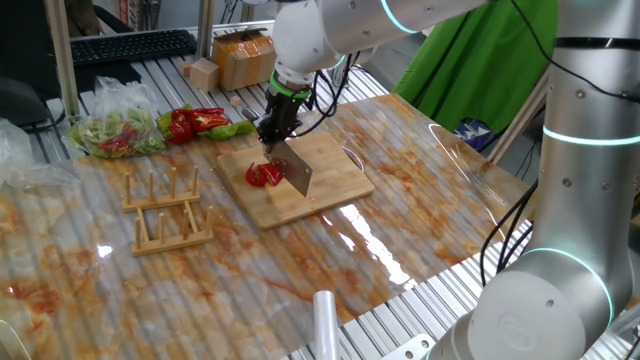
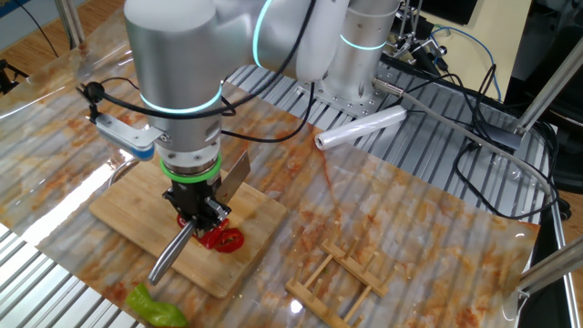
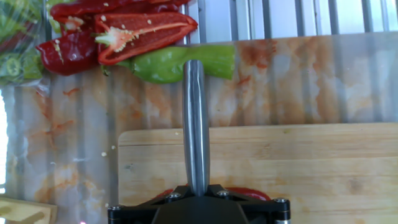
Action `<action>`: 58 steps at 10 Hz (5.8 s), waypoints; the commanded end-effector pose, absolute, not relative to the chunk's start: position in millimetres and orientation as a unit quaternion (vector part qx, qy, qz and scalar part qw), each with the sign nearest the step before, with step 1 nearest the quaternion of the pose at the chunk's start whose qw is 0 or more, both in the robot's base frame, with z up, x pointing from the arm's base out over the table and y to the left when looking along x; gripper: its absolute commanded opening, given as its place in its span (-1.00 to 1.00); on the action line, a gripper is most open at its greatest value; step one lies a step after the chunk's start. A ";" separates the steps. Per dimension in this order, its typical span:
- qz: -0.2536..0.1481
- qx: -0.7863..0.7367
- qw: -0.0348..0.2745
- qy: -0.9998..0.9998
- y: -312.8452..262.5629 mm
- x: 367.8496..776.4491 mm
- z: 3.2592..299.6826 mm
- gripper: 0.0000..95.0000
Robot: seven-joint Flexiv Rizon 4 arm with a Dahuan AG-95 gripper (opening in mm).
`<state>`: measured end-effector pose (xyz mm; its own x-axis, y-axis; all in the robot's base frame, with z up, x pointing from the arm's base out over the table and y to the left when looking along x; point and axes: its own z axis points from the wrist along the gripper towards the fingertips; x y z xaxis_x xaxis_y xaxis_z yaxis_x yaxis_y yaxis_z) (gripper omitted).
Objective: Chop the chili peppers
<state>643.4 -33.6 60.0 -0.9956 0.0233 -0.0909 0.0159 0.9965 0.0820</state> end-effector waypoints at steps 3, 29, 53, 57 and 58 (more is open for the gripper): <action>0.032 0.006 0.047 0.998 -38.3 639.7 66.5 -1.00; 0.039 0.015 0.086 0.995 -40.4 635.9 52.5 -1.00; 0.041 0.022 0.071 0.996 -37.0 620.2 35.3 -1.00; 0.039 0.021 0.065 0.997 -35.4 619.7 42.7 -1.00; 0.039 0.021 0.065 0.997 -35.2 620.0 43.1 -1.00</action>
